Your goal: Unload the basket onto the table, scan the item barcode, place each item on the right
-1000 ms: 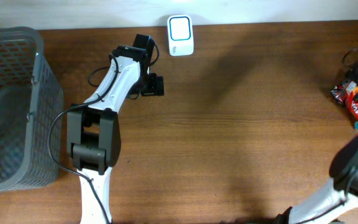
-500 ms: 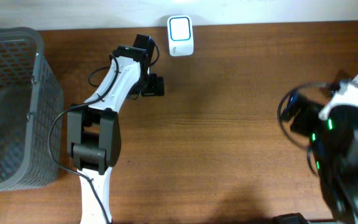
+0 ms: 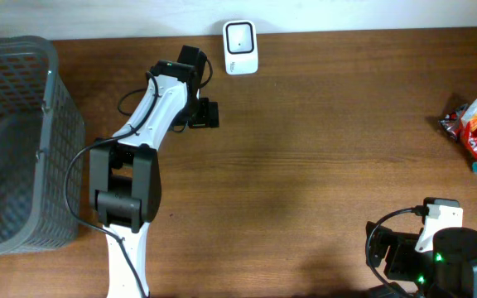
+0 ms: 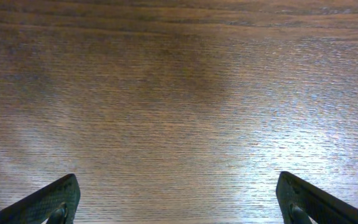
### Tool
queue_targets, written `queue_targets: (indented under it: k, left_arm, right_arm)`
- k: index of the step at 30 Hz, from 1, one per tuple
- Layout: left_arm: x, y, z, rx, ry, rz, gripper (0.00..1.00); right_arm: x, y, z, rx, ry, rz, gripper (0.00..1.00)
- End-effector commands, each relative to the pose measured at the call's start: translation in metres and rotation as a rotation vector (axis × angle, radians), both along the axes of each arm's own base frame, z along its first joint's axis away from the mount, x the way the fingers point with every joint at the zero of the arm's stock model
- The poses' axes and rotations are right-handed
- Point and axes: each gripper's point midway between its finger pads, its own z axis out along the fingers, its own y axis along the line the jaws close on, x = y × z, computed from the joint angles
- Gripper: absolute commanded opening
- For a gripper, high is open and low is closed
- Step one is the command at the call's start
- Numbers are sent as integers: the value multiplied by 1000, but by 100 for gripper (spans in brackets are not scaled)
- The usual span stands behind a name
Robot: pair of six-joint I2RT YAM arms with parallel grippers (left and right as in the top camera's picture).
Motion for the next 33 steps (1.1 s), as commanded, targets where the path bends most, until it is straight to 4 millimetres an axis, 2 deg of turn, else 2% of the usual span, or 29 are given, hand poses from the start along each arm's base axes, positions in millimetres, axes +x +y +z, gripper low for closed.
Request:
queue_targets:
  k: [1,5,8,10,13,14,17,25,33]
  left_arm:
    - [0,2,-1,12,2,-3,99]
    - [0,2,-1,12,2,-3,99]
    - [0,2,-1,12,2,-3,99]
    - [0,2,-1,12,2,-3,99]
    - [0,2,-1,12,2,-3,99]
    - [0,2,-1,12,2,-3,99]
    - [0,3,-1,12,2,-1,99]
    - [0,3,-1,12,2,-1,99]
    - [0,3,-1,12,2,-1,99]
  right_arm:
    - [0,-1,0,-6,-6,-5,98]
    - [2,-2,2,-8,-17,-10,98]
    - [19,2,18,-9,-136,19,98]
    - [23,2,19,-33,-199,41,98]
    - [27,-6,1,-36,-305,1,98]
    - [33,-10,-4,-23,-395,-31,98]
    - [48,-11,-8,3,-577,-54,98]
    - [95,-7,-43,20,-746,-53,98]
    - [109,-7,-48,14,-874,-44,98]
